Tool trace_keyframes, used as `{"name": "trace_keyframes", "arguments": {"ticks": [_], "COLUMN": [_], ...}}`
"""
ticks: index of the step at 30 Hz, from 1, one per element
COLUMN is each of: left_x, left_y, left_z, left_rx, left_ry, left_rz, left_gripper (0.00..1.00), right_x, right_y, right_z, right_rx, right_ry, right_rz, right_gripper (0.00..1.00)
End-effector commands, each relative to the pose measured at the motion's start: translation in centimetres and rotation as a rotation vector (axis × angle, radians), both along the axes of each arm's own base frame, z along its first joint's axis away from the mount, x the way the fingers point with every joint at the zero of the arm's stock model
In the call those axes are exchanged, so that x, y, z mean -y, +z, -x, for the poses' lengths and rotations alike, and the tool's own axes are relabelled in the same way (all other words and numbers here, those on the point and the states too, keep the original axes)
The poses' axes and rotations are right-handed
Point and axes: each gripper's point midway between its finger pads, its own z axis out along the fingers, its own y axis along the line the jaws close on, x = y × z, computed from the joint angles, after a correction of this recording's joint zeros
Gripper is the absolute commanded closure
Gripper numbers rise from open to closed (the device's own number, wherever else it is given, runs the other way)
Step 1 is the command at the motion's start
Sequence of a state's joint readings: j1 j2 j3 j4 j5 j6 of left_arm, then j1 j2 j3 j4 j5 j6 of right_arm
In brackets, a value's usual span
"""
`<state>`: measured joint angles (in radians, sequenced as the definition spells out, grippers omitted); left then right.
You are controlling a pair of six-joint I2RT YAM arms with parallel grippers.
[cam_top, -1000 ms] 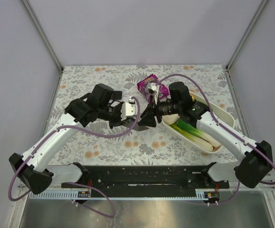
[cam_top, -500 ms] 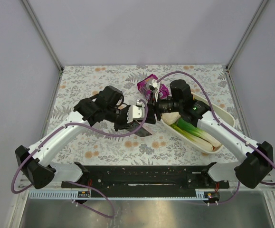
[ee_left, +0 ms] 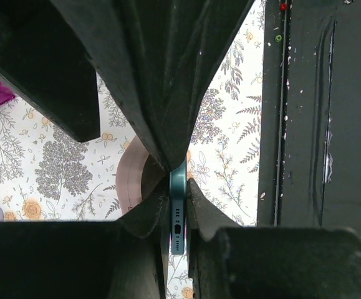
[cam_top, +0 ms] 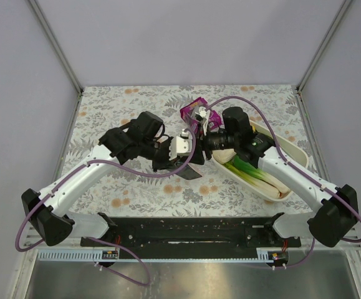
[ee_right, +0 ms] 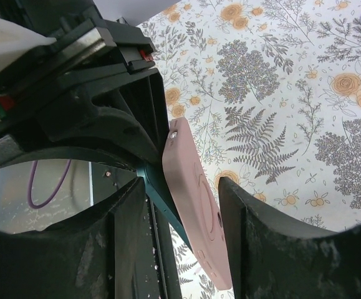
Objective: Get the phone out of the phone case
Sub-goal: Remove the phone case from the phone.
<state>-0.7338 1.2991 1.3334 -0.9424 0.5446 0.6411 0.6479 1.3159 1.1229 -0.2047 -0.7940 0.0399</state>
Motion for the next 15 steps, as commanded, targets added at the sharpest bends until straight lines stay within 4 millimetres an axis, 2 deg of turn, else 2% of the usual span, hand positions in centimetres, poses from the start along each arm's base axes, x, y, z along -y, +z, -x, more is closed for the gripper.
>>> {"name": "trace_keyframes", "arguments": {"ticks": [1, 15], "left_x": [2.0, 2.5], "left_y": [4.0, 4.9], "left_z": [-0.9, -0.2], "left_rx": [0.083, 0.067], "left_ry": [-0.022, -0.041], "left_rz": [0.124, 0.168], "left_gripper": [1.0, 1.0], "right_x": [-0.5, -1.1], "right_y": [0.5, -0.6], "right_z": [-0.4, -0.9], "right_rx": [0.046, 0.054], "right_ry": [-0.003, -0.027], "right_rz": [-0.02, 0.013], "right_gripper": [0.42, 0.5]}}
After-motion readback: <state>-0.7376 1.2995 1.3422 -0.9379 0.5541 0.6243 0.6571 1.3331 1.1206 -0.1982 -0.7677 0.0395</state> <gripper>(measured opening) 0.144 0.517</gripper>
